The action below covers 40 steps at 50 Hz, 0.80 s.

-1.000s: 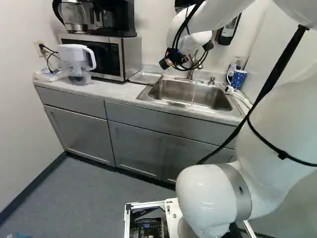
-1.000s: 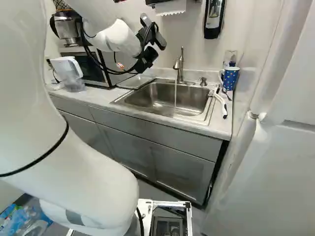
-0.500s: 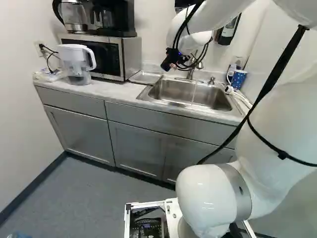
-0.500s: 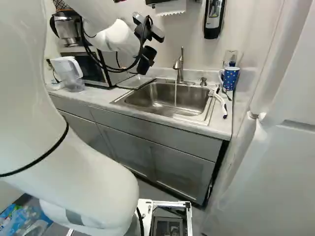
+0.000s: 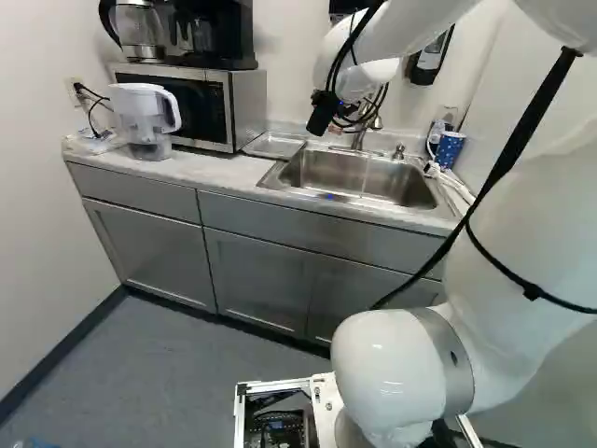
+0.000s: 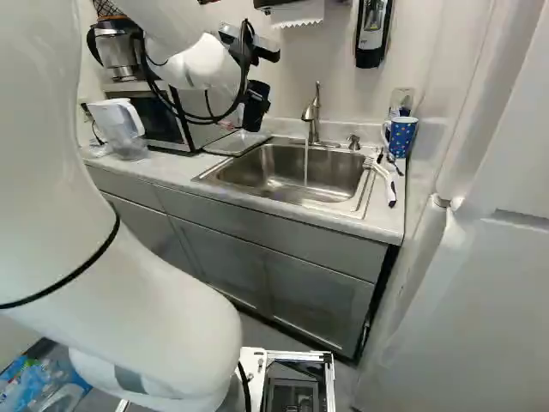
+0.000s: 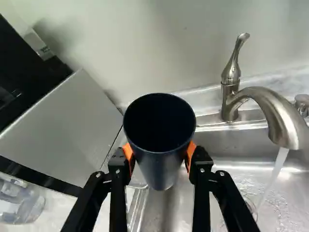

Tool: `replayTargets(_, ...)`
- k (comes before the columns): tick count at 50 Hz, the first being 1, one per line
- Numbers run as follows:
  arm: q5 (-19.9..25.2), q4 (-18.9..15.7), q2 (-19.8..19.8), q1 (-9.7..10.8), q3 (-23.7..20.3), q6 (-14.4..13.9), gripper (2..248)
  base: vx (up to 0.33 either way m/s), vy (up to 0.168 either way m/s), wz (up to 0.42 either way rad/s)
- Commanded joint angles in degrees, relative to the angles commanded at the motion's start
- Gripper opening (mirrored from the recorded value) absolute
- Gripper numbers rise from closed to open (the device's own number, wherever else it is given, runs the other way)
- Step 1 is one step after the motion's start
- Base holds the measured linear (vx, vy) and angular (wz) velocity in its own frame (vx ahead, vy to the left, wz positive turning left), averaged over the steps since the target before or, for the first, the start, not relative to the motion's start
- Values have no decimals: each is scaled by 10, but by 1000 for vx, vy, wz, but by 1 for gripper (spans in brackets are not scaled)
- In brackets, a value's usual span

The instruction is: Rinse the cup and place it in the tray

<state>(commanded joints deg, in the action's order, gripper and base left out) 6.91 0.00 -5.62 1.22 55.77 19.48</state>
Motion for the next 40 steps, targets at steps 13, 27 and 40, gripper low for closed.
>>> replayTargets(13,0,0,0,0,0,-78,122,0,0,0)
replayTargets(27,0,0,0,0,0,-163,122,0,0,0)
replayTargets(40,0,0,0,0,0,-169,122,0,0,0)
